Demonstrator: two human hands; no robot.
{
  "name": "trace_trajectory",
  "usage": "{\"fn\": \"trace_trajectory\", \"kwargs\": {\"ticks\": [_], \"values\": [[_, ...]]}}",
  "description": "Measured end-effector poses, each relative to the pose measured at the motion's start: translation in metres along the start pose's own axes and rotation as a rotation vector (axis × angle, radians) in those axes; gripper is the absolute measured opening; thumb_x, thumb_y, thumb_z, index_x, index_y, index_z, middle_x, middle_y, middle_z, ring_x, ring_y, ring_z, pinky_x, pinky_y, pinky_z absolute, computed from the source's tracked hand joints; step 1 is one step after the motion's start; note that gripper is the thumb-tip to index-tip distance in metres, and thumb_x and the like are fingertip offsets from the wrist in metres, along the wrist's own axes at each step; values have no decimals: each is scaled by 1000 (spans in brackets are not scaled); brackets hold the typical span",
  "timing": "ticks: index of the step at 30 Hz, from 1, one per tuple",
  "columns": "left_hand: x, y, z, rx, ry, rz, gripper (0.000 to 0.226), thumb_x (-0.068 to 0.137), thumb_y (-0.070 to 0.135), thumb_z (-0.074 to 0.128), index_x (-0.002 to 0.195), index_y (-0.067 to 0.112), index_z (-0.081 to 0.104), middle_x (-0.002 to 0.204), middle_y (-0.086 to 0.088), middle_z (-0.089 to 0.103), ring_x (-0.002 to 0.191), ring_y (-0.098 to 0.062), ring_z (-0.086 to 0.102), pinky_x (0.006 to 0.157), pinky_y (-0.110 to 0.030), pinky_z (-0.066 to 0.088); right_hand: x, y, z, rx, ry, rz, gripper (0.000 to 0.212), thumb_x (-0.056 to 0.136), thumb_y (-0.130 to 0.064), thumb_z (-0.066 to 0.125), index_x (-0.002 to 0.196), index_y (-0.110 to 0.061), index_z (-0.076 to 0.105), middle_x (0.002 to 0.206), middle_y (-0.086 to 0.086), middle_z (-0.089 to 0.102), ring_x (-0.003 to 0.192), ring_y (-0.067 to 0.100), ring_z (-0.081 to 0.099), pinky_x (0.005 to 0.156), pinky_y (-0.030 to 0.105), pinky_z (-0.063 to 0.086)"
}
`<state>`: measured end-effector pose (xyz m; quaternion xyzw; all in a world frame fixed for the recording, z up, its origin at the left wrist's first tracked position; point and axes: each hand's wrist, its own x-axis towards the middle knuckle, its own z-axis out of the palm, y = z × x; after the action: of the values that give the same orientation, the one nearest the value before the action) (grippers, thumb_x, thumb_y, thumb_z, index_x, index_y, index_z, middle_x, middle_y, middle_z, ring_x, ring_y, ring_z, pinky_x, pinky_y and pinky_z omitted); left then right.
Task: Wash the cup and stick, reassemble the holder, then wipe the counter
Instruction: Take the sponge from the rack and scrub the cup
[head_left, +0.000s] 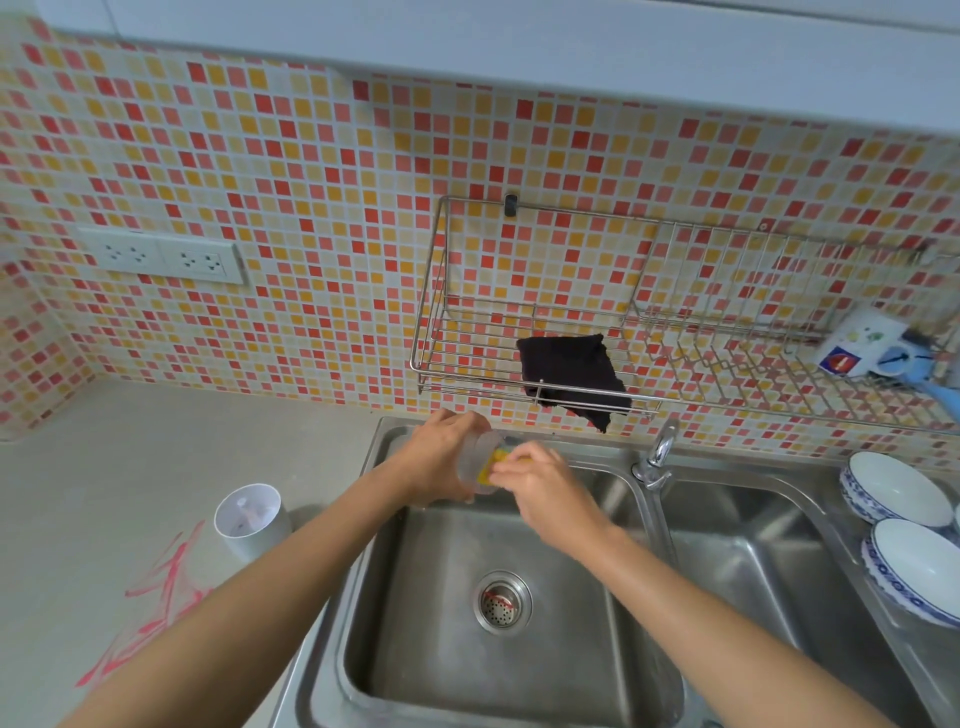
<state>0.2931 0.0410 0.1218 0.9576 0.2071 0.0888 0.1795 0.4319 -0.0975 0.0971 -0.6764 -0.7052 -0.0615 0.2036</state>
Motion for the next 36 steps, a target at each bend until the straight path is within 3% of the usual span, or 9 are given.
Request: {"fn": "trace_trajectory", "kwargs": {"ticks": [3, 5, 8, 11, 15, 19, 25, 30, 36], "values": [[-2, -7, 5, -5, -41, 8, 81, 68, 43, 82, 134, 21, 39, 134, 5, 51, 123, -17, 38, 100, -28, 39, -5, -17, 11, 407, -75, 300, 26, 90, -7, 60, 111, -18, 72, 111, 3, 68, 108, 15, 55, 97, 12, 35], [-3, -8, 9, -7, -67, 2, 80, 67, 40, 83, 133, 22, 41, 134, 5, 51, 122, -15, 40, 99, -26, 39, -5, -19, 13, 407, -99, 326, 26, 91, -7, 58, 112, -16, 72, 112, 2, 67, 109, 16, 54, 92, 5, 30], [-4, -5, 12, -26, -104, -17, 81, 63, 35, 86, 130, 25, 41, 132, 7, 53, 119, -14, 43, 98, -29, 45, -5, -8, 4, 78, -133, 67, 29, 81, -1, 64, 105, -14, 74, 105, 0, 69, 103, 23, 56, 92, 32, 45], [-3, 1, 12, -56, -88, -18, 81, 62, 30, 87, 129, 26, 42, 130, 7, 54, 116, -13, 44, 95, -30, 47, -7, 1, 0, -229, -19, -115, 21, 73, -11, 61, 88, -18, 74, 92, -8, 71, 95, 21, 59, 79, 31, 51], [-2, 1, 10, -41, -68, 23, 80, 65, 31, 85, 131, 24, 42, 132, 8, 53, 120, -16, 41, 96, -28, 43, -16, -12, 19, 162, 6, 202, 31, 84, 2, 55, 104, -13, 74, 104, 1, 70, 102, 15, 56, 93, 30, 47], [-7, -6, 18, -19, -90, 15, 78, 68, 36, 83, 132, 25, 40, 134, 8, 52, 121, -14, 39, 97, -27, 38, -22, -24, 23, 451, -60, 396, 27, 90, -8, 57, 109, -20, 73, 109, -1, 70, 108, 10, 54, 96, 13, 37], [-8, 0, 21, -64, -119, -12, 80, 65, 30, 86, 131, 29, 40, 135, 9, 52, 121, -16, 39, 98, -31, 42, -23, 11, 9, -9, -103, 57, 43, 78, 3, 65, 111, -24, 71, 111, -10, 70, 107, 19, 54, 92, 36, 46], [-8, -6, 14, -136, -100, -9, 83, 65, 33, 86, 135, 31, 41, 136, 12, 50, 122, -15, 42, 103, -33, 42, -30, 2, 7, 109, -56, -12, 36, 80, -7, 68, 112, -23, 70, 111, -13, 69, 102, 18, 54, 89, 35, 50], [-8, -3, 11, -292, -41, -19, 86, 67, 34, 85, 139, 36, 40, 132, 5, 37, 119, -12, 41, 104, -30, 41, -22, 5, 2, -11, 126, -51, 25, 79, -12, 73, 101, -22, 71, 106, -11, 69, 97, 18, 53, 80, 35, 54]]}}
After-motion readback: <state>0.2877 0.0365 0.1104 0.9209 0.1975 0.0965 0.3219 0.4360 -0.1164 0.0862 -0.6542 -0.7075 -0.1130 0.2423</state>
